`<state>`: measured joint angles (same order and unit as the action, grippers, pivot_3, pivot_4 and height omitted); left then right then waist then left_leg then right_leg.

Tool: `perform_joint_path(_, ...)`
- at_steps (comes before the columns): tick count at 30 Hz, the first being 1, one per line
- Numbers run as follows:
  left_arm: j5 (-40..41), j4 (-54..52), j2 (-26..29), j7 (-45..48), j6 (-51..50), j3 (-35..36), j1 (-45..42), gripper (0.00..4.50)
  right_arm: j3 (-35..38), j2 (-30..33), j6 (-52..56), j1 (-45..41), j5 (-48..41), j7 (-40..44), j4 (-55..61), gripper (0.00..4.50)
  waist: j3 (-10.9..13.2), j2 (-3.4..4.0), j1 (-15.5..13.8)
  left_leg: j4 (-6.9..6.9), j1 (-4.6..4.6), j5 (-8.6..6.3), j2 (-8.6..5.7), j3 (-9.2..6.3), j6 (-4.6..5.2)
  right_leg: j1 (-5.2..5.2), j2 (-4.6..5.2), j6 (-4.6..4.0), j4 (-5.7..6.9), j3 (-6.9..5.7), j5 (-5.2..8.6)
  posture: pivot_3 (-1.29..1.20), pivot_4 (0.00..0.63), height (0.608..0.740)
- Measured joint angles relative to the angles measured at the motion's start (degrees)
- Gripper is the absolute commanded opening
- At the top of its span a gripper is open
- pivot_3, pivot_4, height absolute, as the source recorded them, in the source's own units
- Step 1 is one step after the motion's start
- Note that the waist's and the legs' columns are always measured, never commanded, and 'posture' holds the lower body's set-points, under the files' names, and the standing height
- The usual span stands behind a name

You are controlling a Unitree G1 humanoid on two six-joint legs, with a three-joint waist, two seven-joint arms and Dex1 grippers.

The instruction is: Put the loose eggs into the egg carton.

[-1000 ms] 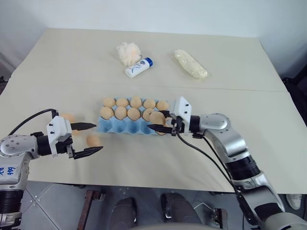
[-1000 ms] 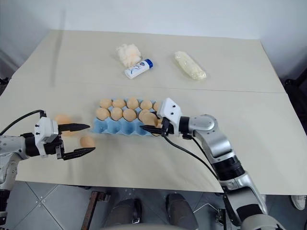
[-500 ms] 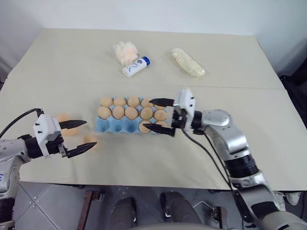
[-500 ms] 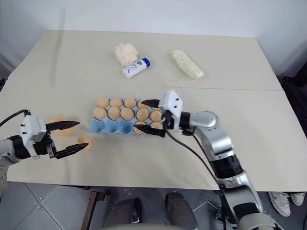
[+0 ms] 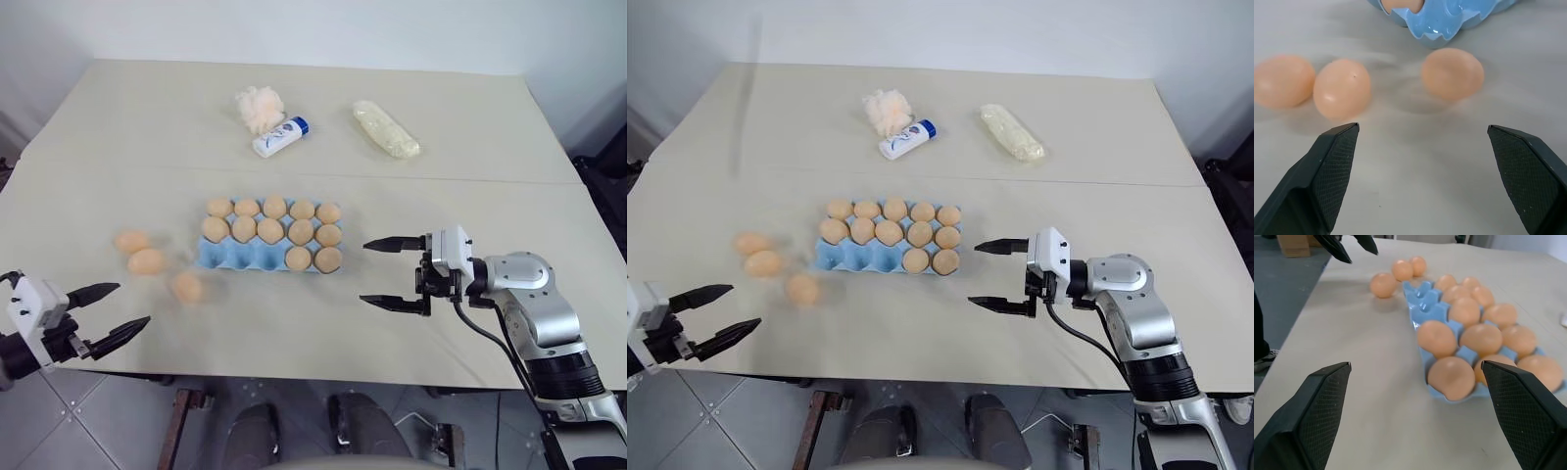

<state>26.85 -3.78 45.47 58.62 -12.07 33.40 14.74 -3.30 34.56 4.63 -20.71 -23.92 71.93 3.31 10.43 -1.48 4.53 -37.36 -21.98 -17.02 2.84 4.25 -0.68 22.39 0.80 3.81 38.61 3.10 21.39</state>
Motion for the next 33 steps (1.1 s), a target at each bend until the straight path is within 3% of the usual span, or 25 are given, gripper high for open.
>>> perform_joint_path(6,-1.04,-4.66,-6.94,-7.2,-0.46,-7.73,-6.51,4.5,-1.0,-0.72,-0.89,-0.24,0.41,-0.08,-0.02,4.47,0.0,0.0,-0.49,0.02,0.0,0.04,-0.09,-0.01,0.03,0.01,0.06,0.05,0.02,-0.01,-0.03,0.0,0.15,0.74)
perform_joint_path(13,-7.48,1.12,-11.12,-13.09,2.78,-15.59,-12.47,4.5,-1.9,-0.93,-0.18,0.64,0.44,-0.41,1.99,4.47,-0.01,-0.01,-0.26,0.02,-0.03,0.03,-0.06,0.0,0.02,0.07,-0.02,0.06,0.04,-0.01,-0.03,0.0,0.15,0.74)
perform_joint_path(16,-8.43,2.34,-11.64,-13.61,3.26,-17.26,-12.61,3.91,-2.49,-1.21,0.59,0.92,0.44,-1.07,3.29,4.5,-0.01,-0.02,0.03,-0.03,-0.03,0.03,-0.06,0.0,0.02,0.05,0.0,0.07,0.08,0.0,-0.04,0.0,0.15,0.74)
perform_joint_path(21,-8.25,2.38,-11.55,-13.04,4.57,-17.4,-12.1,2.46,-2.74,-1.38,0.85,0.92,0.44,-1.83,3.45,4.5,-0.01,-0.02,-0.08,-0.08,-0.02,0.05,-0.06,-0.01,0.01,0.05,0.0,0.07,0.16,-0.01,-0.04,0.0,0.15,0.74)
perform_joint_path(28,0.09,-8.57,-8.22,-9.25,-0.04,-16.28,-13.61,2.41,-2.82,-1.36,0.93,1.51,0.53,-2.37,3.48,4.5,0.0,-0.05,-0.4,-0.09,-0.02,0.05,-0.07,-0.03,0.0,0.03,0.02,0.07,0.17,-0.01,-0.04,0.0,0.15,0.74)
perform_joint_path(33,1.41,-9.72,-9.36,-9.82,-4.92,-21.94,-24.92,2.41,-2.89,-1.14,1.43,1.85,0.75,-2.84,3.63,4.5,0.01,-0.03,-1.68,-0.37,-0.04,0.07,-0.1,-0.09,0.01,-0.03,-0.04,0.09,0.27,-0.04,-0.05,0.0,0.15,0.74)
